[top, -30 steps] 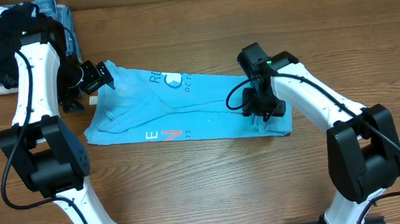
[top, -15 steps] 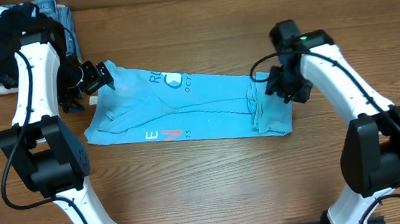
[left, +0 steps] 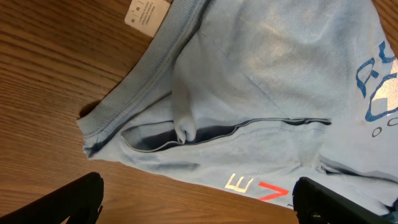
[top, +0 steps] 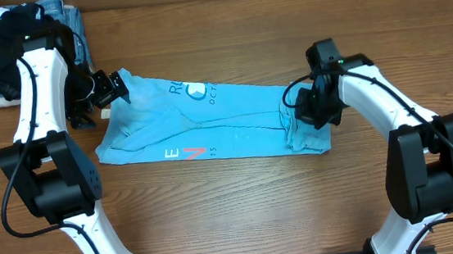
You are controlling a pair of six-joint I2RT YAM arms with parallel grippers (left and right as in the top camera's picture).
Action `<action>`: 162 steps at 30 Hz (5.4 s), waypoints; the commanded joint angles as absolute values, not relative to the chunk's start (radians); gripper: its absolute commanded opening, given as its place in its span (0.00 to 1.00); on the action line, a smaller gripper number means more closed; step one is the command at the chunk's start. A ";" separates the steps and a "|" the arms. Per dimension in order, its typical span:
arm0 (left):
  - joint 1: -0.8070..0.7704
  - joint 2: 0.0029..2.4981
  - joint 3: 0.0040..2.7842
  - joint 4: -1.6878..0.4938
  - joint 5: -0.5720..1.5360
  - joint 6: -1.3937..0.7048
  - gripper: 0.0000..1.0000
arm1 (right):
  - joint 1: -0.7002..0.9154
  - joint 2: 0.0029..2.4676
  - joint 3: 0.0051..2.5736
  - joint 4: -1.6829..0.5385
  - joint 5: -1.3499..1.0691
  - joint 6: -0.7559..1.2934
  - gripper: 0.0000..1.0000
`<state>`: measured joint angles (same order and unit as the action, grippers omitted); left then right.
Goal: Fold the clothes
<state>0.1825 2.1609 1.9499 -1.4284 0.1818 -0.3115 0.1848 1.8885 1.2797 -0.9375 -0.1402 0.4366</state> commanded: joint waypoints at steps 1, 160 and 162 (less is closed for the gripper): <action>0.173 2.151 1.951 -1.430 0.177 -0.292 1.00 | 0.190 1.860 1.229 -0.893 -0.247 0.442 0.07; 0.156 2.151 1.951 -1.428 0.177 -0.284 1.00 | 0.466 1.855 1.348 -0.925 -0.091 0.628 0.23; 0.156 2.151 1.951 -1.428 0.177 -0.284 1.00 | 0.466 1.854 1.362 -0.939 -0.107 0.621 0.24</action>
